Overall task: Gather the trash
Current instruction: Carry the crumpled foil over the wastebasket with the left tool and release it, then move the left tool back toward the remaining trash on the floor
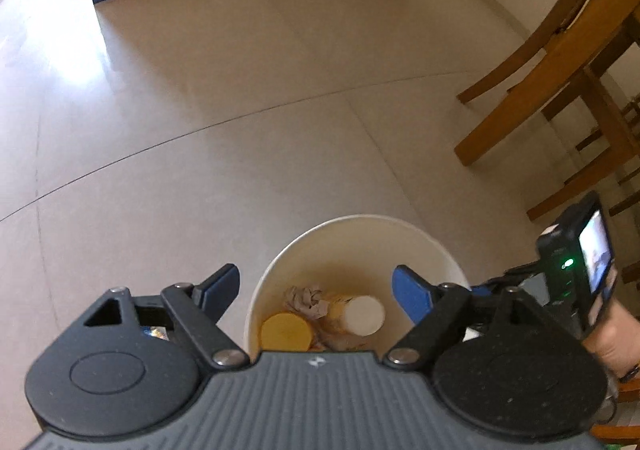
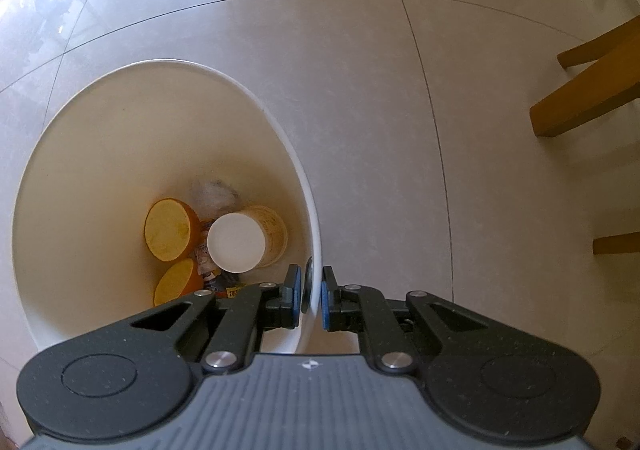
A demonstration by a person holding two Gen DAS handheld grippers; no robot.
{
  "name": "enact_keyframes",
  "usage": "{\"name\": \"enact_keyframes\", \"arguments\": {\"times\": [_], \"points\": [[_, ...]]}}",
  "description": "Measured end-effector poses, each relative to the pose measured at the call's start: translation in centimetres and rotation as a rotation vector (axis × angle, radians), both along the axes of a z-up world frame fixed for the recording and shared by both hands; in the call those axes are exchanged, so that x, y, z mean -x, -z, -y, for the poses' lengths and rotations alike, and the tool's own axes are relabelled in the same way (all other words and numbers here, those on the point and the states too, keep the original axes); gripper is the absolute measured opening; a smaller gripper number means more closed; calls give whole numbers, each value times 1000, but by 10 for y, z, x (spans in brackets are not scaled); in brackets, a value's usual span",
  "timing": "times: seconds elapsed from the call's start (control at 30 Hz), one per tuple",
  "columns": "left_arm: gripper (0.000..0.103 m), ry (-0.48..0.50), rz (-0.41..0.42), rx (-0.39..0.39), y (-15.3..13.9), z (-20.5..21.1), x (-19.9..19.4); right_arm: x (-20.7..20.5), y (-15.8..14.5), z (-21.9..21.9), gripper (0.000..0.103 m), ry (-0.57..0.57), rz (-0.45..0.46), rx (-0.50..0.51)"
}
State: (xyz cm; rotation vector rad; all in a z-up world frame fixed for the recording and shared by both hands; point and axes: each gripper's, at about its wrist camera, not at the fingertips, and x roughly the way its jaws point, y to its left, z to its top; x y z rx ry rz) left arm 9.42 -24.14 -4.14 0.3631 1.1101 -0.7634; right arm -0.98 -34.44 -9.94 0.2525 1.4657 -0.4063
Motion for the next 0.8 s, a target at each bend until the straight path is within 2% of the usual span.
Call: {"name": "enact_keyframes", "arguments": {"times": [0.17,0.47,0.63,0.8], "points": [[87,-14,6,-44,6,-12,-2,-1,0,0,12,-2,-3,2],[88,-41,-12,-68,26,-34,2,-5,2,-8,12,-16,-14,33],[90,-52,28,-108,28,-52,7,-5,2,-11,12,-10,-15,49],[93,-125,73,-147,37,-81,10,-7,2,-15,12,-16,-23,67]]}}
